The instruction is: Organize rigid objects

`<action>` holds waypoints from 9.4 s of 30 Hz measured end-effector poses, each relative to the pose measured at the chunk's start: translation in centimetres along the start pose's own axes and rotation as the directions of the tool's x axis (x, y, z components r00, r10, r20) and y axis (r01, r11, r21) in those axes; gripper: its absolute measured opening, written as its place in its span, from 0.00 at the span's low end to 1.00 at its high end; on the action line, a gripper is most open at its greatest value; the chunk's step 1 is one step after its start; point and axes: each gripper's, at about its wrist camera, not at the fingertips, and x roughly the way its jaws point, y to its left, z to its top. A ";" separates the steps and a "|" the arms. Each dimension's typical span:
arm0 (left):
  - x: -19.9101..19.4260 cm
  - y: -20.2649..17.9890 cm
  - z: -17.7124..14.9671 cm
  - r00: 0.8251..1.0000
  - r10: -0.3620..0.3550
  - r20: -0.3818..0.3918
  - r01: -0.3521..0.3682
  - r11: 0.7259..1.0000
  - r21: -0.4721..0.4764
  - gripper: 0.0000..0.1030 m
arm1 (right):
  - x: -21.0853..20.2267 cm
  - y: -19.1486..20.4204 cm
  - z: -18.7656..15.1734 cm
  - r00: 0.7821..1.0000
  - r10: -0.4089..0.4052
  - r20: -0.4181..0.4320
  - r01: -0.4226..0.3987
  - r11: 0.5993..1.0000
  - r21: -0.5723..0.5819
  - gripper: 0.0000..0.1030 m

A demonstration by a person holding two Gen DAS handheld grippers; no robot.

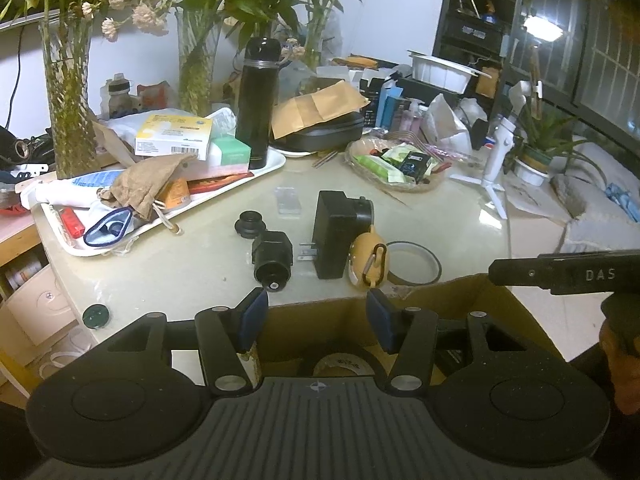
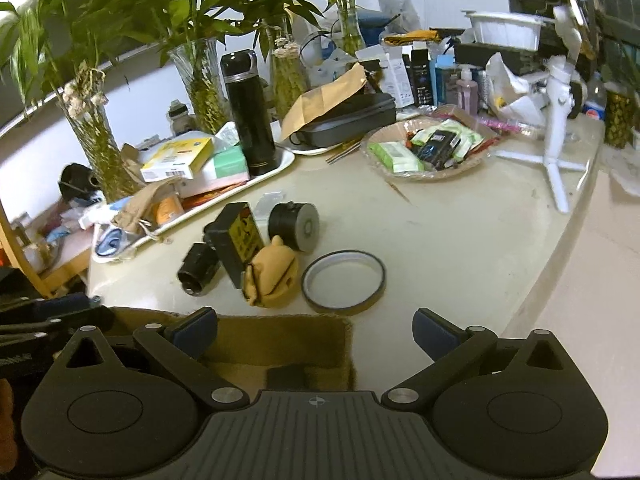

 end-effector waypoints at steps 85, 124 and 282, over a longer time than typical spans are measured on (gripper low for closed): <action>2.0 3.3 1.3 0.991 0.055 -0.118 -0.075 0.983 -0.168 0.76 | 11.3 -1.6 5.3 0.976 0.110 -0.188 -0.133 0.984 -0.115 0.88; 15.5 8.3 7.2 0.939 -0.159 -0.303 0.099 0.973 -0.206 0.66 | 4.2 -3.1 3.6 0.987 0.145 -0.076 -0.145 0.989 0.003 0.89; -0.9 -0.1 1.3 0.980 0.054 -0.193 -0.059 0.998 -0.019 0.64 | -0.5 1.8 -0.9 0.964 0.240 -0.116 -0.255 0.957 -0.138 1.00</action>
